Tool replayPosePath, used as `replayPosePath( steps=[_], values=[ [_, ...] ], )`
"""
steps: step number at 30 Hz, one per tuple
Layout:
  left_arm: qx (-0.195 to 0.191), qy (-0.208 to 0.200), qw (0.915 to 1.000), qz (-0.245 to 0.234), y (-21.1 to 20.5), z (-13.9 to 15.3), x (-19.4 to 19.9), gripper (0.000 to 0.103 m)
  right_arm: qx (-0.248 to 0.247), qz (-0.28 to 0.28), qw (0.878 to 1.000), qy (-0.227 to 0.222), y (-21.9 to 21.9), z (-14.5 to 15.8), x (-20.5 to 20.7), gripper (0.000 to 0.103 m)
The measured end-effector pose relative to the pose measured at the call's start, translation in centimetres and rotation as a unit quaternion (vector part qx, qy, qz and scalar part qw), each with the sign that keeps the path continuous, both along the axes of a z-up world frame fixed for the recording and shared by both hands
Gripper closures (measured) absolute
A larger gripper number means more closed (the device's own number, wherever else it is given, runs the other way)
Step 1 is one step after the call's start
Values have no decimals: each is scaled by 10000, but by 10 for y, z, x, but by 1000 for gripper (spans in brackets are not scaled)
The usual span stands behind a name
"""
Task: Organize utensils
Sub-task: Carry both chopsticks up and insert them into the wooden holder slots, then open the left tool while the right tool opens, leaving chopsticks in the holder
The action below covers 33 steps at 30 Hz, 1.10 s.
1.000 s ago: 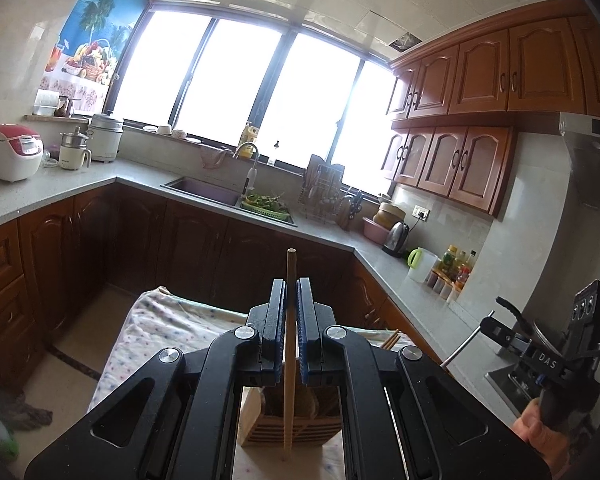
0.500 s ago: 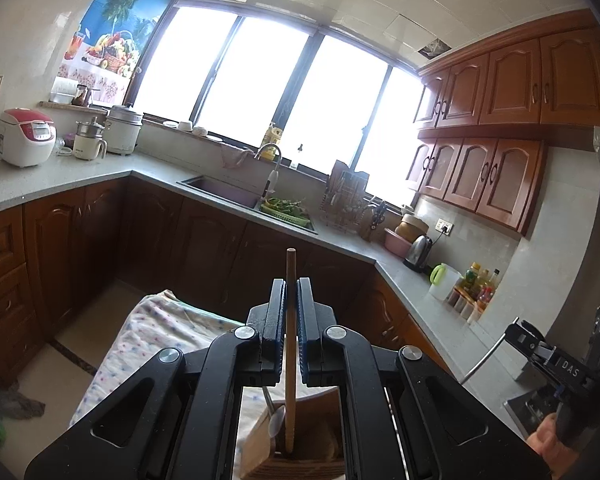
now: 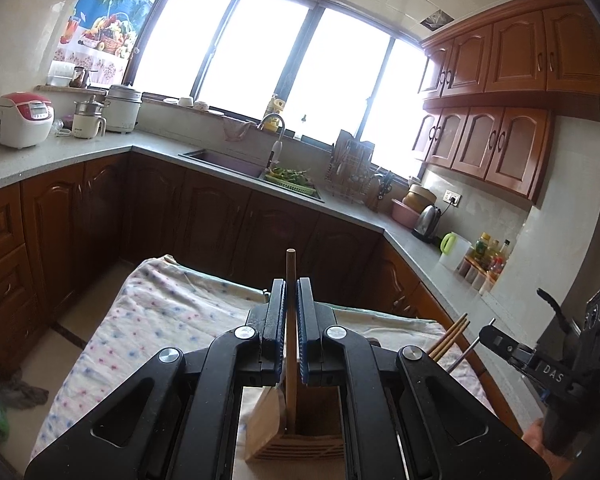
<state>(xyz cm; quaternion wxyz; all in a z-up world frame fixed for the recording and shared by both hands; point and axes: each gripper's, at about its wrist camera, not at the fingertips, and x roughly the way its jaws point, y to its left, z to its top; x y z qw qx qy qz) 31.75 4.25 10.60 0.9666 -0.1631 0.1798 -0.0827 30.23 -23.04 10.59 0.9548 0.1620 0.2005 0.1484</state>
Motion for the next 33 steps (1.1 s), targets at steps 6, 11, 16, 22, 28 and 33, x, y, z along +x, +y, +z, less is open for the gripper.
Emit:
replayPosePath(
  steps=[6, 11, 16, 22, 28, 33],
  values=[
    [31, 134, 9999, -52, -3, -18, -2, 98, 1, 48, 9997, 234, 4, -16, 4, 99],
    [144, 254, 9995, -91, -9, -23, 1, 97, -5, 10, 9996, 285, 5, -19, 6, 99],
    [189, 345, 9992, -114, -10, -24, 4, 97, -7, -17, 9994, 339, 4, -19, 8, 99],
    [178, 527, 9983, -154, -13, -29, 9, 97, 113, -11, 9990, 443, -1, -23, 11, 98],
    [202, 607, 9978, -170, -16, -33, 10, 97, 140, -6, 9989, 445, -2, -23, 11, 98],
    [216, 615, 9977, -176, -16, -34, 10, 97, 205, 30, 9984, 520, -3, -26, 12, 94]
  ],
)
